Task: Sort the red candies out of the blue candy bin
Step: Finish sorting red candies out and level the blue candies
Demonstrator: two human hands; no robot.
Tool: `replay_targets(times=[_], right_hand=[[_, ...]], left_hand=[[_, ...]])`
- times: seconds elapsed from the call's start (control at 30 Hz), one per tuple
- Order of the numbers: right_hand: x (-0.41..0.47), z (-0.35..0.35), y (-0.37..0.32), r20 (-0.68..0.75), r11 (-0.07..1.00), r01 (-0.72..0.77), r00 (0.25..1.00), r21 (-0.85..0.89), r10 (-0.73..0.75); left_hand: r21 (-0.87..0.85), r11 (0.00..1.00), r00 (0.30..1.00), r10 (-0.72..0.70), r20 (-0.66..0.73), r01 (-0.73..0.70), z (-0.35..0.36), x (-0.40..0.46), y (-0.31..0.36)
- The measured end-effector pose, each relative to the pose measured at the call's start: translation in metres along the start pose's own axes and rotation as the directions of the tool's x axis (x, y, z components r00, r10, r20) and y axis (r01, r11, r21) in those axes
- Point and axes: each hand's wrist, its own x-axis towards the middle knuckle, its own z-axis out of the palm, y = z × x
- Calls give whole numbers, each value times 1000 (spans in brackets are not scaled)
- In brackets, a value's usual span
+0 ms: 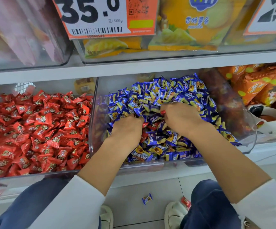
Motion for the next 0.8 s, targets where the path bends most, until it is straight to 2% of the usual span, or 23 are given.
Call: replay_targets(times=[0.17, 0.27, 0.33, 0.43, 0.53, 0.63, 0.73, 0.8], right_hand=[[-5, -11, 5, -96, 998, -66, 993, 22, 68], [-8, -15, -5, -173, 995, 54, 984, 84, -39], [-10, -9, -14, -87, 980, 161, 985, 116, -151], [-4, 10, -20, 127, 979, 201, 972, -20, -197], [3, 18, -17, 131, 974, 182, 978, -135, -165], [4, 18, -20, 63, 969, 184, 982, -165, -176], [-1, 7, -18, -36, 989, 124, 992, 78, -122], [-3, -3, -14, -124, 954, 128, 988, 271, -98]], left_hand=[[-43, 999, 1000, -11, 12, 12, 0, -1, -7], [-46, 999, 1000, -7, -10, 6, -9, -5, -13], [-73, 997, 998, 2, -69, -7, -20, -11, -17], [-103, 995, 991, -3, -132, -11, -42, -21, -23], [-101, 995, 986, -23, -165, 7, -53, -20, -27], [-57, 998, 997, -13, -80, 8, -44, -16, -23], [13, 1000, 997, -3, 71, 2, -25, -14, -15], [28, 1000, 987, 2, 163, -7, -20, -10, -14]])
